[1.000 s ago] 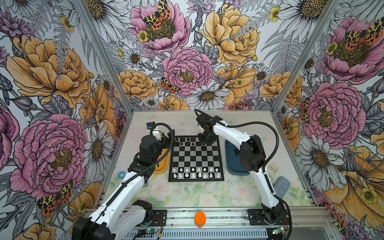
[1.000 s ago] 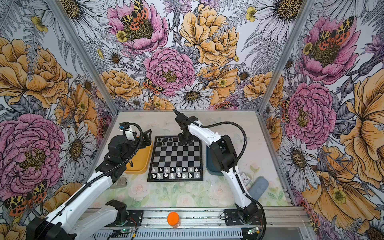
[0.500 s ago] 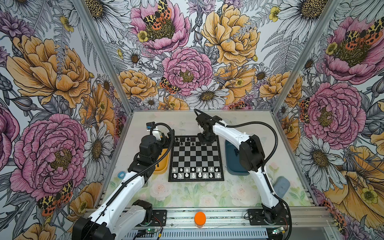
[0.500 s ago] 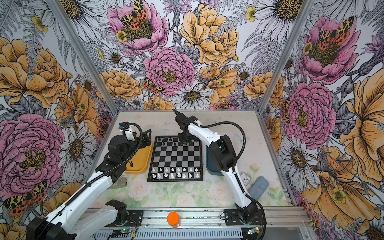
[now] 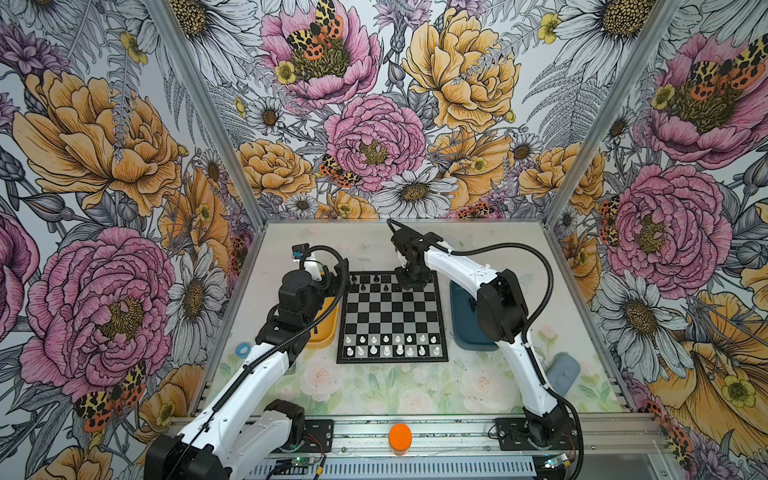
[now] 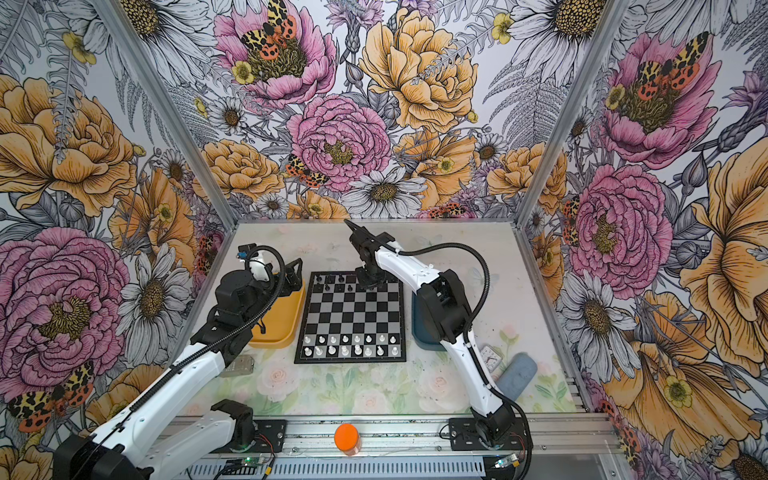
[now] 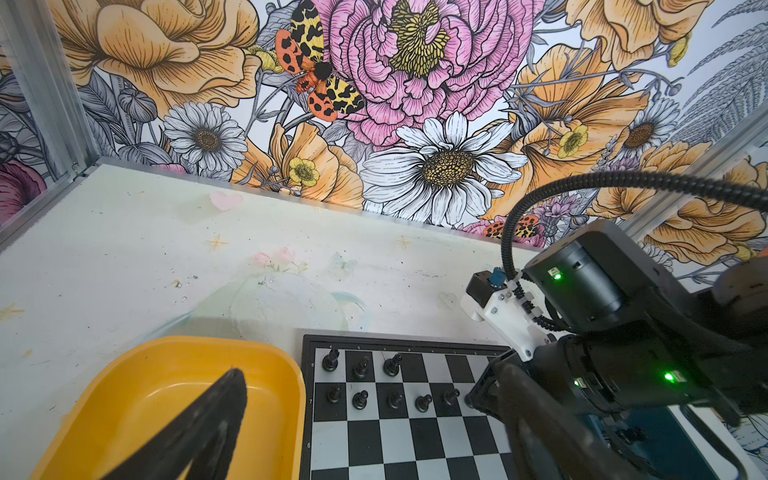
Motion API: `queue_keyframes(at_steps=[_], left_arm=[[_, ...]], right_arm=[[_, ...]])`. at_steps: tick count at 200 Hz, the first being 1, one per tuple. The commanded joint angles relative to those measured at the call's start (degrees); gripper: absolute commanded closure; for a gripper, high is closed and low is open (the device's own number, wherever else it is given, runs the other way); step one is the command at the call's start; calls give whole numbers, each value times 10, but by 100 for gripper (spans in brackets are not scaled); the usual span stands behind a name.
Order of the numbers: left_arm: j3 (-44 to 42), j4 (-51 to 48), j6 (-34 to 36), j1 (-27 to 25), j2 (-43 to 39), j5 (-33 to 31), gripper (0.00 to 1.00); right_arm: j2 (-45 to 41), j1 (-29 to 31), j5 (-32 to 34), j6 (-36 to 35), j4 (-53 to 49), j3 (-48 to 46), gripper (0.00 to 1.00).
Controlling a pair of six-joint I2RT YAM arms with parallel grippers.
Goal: Set up the chess pieces on the board
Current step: 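Lower the pawn beside the other black pawns and open the right gripper, then move the right gripper back over the teal tray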
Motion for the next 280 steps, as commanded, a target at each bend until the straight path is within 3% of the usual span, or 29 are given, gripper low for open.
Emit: queue_keyframes(at_steps=[1, 38, 126, 175, 210, 280], left_arm=[[-8, 0, 11, 5, -3, -2, 4], [-8, -1, 11, 4, -5, -1, 4], [-8, -4, 7, 4, -13, 3, 4], [-6, -4, 2, 3, -11, 6, 4], [-3, 0, -4, 2, -2, 10, 4], [13, 2, -6, -9, 21, 17, 5]], right_arm=[[9, -1, 10, 0, -4, 16, 73], [-7, -1, 15, 0, -3, 16, 62], [-128, -13, 50, -6, -3, -13, 60], [-266, -69, 116, 3, 6, -161, 60], [-340, -129, 127, 19, 38, -290, 68], [-324, -204, 99, 22, 104, -401, 73]])
